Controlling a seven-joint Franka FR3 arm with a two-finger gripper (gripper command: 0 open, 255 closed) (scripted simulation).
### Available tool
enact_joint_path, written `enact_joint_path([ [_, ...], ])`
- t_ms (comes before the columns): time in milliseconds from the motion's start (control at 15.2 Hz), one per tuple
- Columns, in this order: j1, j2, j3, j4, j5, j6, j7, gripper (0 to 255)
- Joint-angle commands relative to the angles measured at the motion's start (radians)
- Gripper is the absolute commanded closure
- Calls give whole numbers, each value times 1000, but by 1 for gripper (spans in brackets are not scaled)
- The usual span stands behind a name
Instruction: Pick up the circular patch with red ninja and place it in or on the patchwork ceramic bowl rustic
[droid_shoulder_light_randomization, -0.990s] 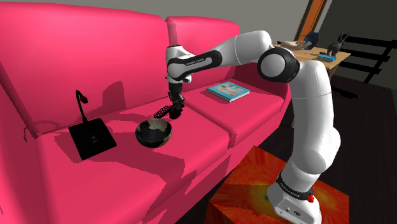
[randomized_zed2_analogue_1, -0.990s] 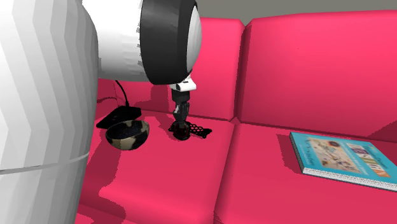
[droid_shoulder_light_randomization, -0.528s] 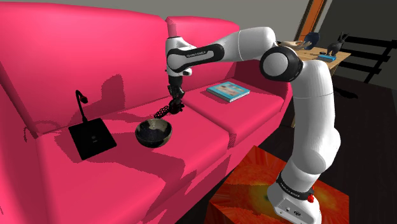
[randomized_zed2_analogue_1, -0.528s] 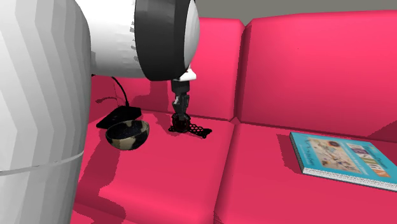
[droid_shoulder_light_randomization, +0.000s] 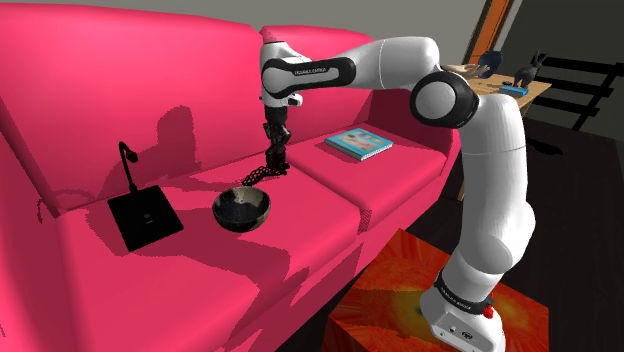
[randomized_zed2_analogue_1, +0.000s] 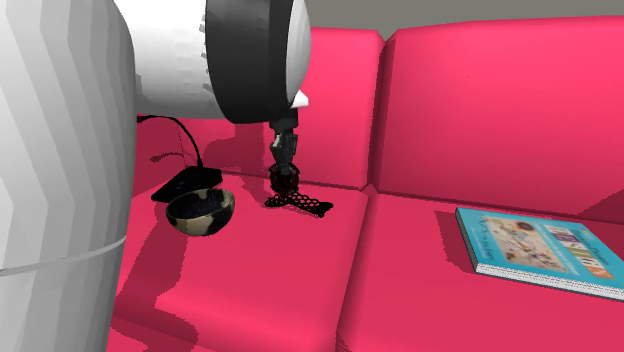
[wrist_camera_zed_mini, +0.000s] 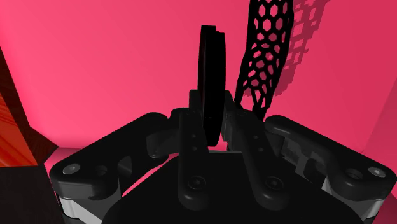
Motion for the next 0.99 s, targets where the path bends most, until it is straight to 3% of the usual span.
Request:
enact_joint_path([
  [0, 1, -4, 1, 21, 1, -24, -1, 255],
  [924, 23, 25, 2, 253, -3, -227, -12, 255],
])
